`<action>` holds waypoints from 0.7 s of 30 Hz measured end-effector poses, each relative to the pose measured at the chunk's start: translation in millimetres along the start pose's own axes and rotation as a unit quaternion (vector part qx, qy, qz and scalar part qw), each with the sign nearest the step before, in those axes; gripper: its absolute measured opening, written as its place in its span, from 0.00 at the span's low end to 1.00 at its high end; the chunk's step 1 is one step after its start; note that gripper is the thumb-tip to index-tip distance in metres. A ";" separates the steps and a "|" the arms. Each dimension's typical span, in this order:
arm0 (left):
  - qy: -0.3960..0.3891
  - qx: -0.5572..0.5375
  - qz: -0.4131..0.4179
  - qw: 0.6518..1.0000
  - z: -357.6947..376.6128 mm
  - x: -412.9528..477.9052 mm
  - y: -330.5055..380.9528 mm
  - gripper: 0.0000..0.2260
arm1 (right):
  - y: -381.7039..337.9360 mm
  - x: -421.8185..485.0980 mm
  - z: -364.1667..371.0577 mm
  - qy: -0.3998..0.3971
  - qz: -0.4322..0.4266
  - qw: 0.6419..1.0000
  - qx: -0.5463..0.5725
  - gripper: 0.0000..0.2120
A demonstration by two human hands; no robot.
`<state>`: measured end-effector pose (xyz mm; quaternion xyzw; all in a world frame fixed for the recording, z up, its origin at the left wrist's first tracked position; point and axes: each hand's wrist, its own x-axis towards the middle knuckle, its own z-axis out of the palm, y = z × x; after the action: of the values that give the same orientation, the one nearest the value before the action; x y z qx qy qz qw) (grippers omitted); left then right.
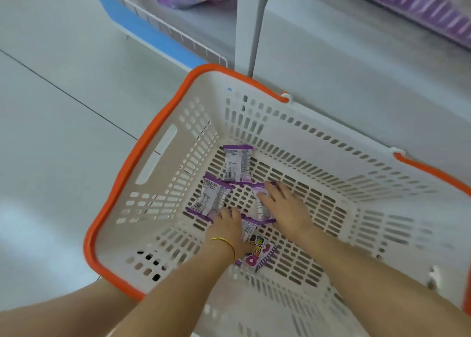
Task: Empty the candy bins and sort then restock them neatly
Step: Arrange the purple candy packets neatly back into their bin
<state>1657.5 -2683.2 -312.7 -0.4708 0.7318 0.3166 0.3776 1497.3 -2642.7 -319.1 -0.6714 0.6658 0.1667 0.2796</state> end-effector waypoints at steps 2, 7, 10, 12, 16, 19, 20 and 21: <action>0.019 0.005 0.002 1.000 4.6 -1.3 4.1 0.39 | 8.1 -8.1 -0.5 0.028 0.007 0.995 0.093 0.33; -0.038 -0.424 -0.059 0.903 -21.2 -2.4 -4.0 0.29 | 27.0 -32.7 -21.7 0.093 0.160 0.806 0.563 0.16; -0.087 -0.641 -0.055 0.761 -49.6 -23.9 -3.5 0.17 | 40.3 -58.3 -42.9 0.053 0.157 0.680 0.714 0.10; -0.123 -0.710 -0.013 0.693 -64.8 -45.6 -0.4 0.09 | 45.8 -72.3 -51.8 0.018 0.136 0.651 0.746 0.11; -0.105 -0.719 0.065 0.684 -82.2 -79.4 9.6 0.10 | 45.1 -90.4 -66.5 0.003 0.118 0.655 0.746 0.12; -0.029 -0.680 0.053 0.731 -85.5 -93.0 14.2 0.12 | 41.9 -103.2 -79.4 0.041 0.115 0.688 0.715 0.14; -0.010 -0.682 0.048 0.730 -85.9 -96.6 15.2 0.11 | 41.9 -108.6 -83.2 0.054 0.117 0.701 0.702 0.15; 0.002 -0.683 0.047 0.729 -85.3 -98.9 15.4 0.10 | 42.4 -114.0 -86.0 0.064 0.118 0.707 0.694 0.14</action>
<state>1648.4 -2703.0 -182.9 -0.5670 0.3405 0.7474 -0.0631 1436.1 -2600.9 -189.8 -0.2128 0.6835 -0.3548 0.6014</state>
